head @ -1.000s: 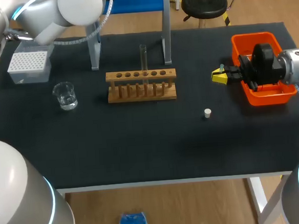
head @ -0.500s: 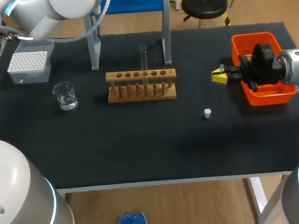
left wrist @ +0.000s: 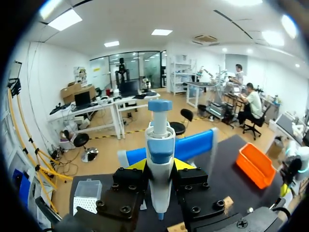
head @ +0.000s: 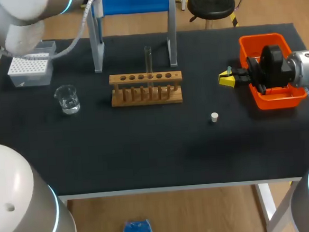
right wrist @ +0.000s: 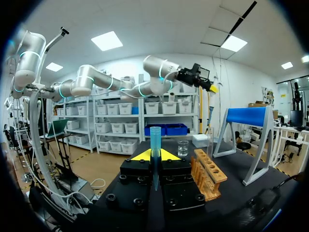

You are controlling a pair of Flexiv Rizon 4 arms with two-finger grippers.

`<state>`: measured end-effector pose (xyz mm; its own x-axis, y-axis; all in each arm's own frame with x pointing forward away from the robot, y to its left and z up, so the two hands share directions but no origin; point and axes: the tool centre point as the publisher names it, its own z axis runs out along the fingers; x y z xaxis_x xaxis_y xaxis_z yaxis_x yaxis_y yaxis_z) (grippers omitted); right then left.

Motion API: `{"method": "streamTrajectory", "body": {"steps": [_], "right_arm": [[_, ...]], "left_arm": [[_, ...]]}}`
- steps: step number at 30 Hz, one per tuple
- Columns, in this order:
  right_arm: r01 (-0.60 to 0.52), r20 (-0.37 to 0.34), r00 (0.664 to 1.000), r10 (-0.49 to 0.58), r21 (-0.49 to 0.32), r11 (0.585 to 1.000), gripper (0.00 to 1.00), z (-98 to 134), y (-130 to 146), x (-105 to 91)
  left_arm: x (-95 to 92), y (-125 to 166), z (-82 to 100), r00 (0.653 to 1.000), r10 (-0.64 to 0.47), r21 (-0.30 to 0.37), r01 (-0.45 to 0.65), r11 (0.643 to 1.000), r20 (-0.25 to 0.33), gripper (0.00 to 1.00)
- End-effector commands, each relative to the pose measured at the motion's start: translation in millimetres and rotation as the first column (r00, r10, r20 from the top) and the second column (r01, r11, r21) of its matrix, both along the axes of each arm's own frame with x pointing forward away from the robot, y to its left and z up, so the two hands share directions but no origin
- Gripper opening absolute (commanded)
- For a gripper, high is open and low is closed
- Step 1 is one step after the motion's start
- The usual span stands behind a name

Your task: Invert the test tube, pick up the pipette, mount the tip to pipette, aspirate from beaker and dispense into the tube, eject the tip, return the pipette, and cap with the stopper.

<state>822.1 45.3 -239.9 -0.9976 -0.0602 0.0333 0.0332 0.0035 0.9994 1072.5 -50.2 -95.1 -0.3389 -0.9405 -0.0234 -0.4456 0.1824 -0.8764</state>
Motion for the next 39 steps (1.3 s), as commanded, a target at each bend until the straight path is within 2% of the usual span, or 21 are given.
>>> {"method": "streamTrajectory", "body": {"steps": [1,4,6,9,12,14,18,39], "right_arm": [[-0.002,0.000,1.000,0.002,0.000,1.000,0.00,-0.2,-0.9,-0.3],[-0.002,0.000,1.000,0.002,0.000,1.000,0.00,-0.2,-0.9,-0.3],[-0.002,0.000,1.000,0.002,0.000,1.000,0.00,-0.2,-0.9,-0.3],[-0.002,0.000,1.000,0.002,0.000,1.000,0.00,-0.2,-0.9,-0.3],[-0.002,0.000,1.000,0.002,0.000,1.000,0.00,-0.2,-0.9,-0.3],[-0.002,0.000,1.000,0.002,0.000,1.000,0.00,-0.2,-0.9,-0.3],[-0.002,0.000,1.000,0.002,0.000,1.000,0.00,-0.2,-0.9,-0.3],[-0.002,0.000,1.000,0.002,0.000,1.000,0.00,-0.2,-0.9,-0.3]], "left_arm": [[-46.8,7.4,22.4,0.992,-0.123,-0.024,0.122,0.992,-0.031,0.00],[-70.6,1.6,30.1,0.981,-0.190,-0.040,0.189,0.981,-0.032,0.00],[-86.8,-3.8,33.5,0.972,-0.230,-0.028,0.229,0.973,-0.045,0.00],[-112.3,-14.7,36.8,0.948,-0.316,-0.022,0.315,0.949,-0.045,0.00],[-138.1,-27.3,40.0,0.911,-0.411,-0.025,0.411,0.911,-0.018,0.00],[-155.8,-36.7,42.9,0.872,-0.490,-0.026,0.490,0.871,0.015,0.00],[-193.5,-56.4,47.1,0.759,-0.648,0.010,0.649,0.761,0.057,0.00],[-193.5,-56.4,47.1,0.759,-0.648,0.010,0.649,0.761,0.057,0.00]]}}
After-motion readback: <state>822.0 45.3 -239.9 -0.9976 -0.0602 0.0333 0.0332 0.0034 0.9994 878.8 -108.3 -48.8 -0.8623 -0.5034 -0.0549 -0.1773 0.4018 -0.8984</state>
